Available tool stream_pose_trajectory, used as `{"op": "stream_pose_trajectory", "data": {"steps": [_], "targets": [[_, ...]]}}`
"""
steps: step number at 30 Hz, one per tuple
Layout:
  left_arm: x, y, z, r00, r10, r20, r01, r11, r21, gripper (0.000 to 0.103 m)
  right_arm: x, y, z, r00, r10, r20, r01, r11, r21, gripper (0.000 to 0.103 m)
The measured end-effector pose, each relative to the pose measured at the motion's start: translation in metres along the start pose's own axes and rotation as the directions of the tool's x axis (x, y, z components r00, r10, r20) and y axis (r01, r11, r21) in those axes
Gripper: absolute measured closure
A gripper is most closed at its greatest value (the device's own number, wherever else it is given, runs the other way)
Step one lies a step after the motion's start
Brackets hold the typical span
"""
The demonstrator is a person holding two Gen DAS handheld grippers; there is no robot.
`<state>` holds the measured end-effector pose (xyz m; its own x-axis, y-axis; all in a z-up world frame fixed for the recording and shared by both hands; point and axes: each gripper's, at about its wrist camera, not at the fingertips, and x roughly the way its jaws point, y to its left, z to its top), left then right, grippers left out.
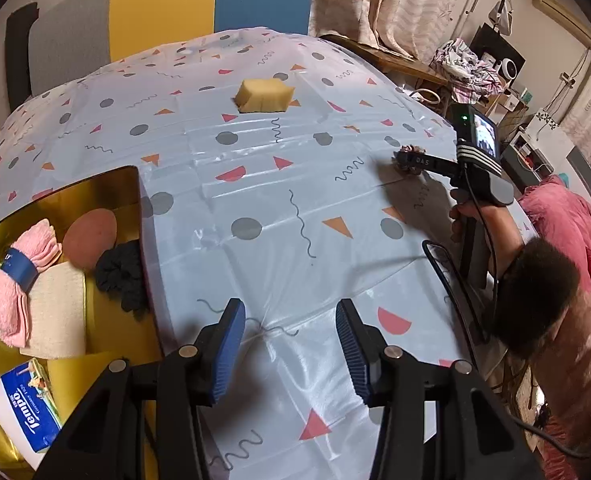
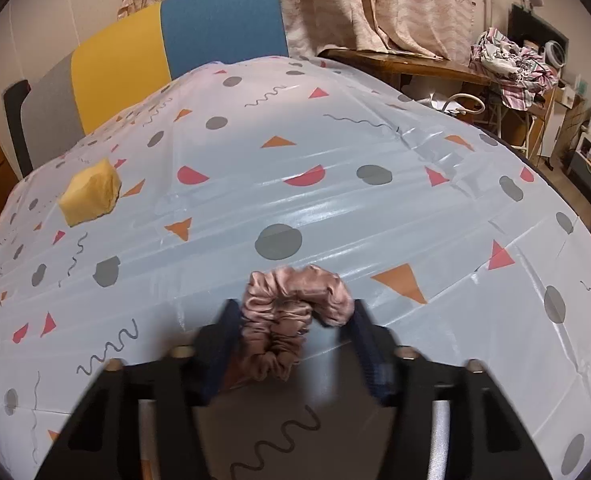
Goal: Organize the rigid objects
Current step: 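Move the right gripper to the pink satin scrunchie and grasp it, then grasp the yellow sponge with the left gripper while the right gripper holds the scrunchie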
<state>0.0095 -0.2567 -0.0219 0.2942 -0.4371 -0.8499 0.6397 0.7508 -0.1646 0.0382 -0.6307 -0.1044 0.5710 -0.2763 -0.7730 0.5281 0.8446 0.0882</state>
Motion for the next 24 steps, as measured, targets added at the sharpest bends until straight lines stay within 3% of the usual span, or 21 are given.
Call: {"op": "stream_pose_trajectory", "data": {"steps": [4,8,17,18,21,24], "targets": [[-0.001,-0.004,0.014,1.0,-0.003,0.013,0.003,1.0,0.001,0.056,-0.01,-0.004,-0.007,0.999,0.036,-0.006,-0.036,0.999,0.014,0.07],[0.003,-0.007,0.037,0.999,0.018,0.029,-0.018,1.0,-0.004,0.055,-0.031,-0.004,-0.024,0.996,0.087,0.002,-0.087,0.996,0.038,0.07],[0.045,-0.011,0.121,0.999,-0.001,0.05,0.002,0.999,-0.032,0.055,-0.034,0.001,-0.048,0.993,0.121,0.008,-0.121,0.991,0.06,0.07],[0.053,-0.01,0.132,0.998,0.006,0.058,-0.004,0.999,-0.036,0.052,-0.035,0.001,-0.049,0.993,0.119,0.011,-0.12,0.991,0.057,0.07],[0.077,-0.004,0.16,0.994,0.05,0.102,-0.046,0.998,-0.038,0.024,-0.033,0.002,-0.049,0.994,0.11,0.014,-0.11,0.993,0.048,0.07],[0.103,0.003,0.187,0.982,0.109,0.155,-0.103,0.994,-0.046,0.02,-0.034,0.001,-0.05,0.993,0.112,0.025,-0.113,0.992,0.049,0.07]]}}
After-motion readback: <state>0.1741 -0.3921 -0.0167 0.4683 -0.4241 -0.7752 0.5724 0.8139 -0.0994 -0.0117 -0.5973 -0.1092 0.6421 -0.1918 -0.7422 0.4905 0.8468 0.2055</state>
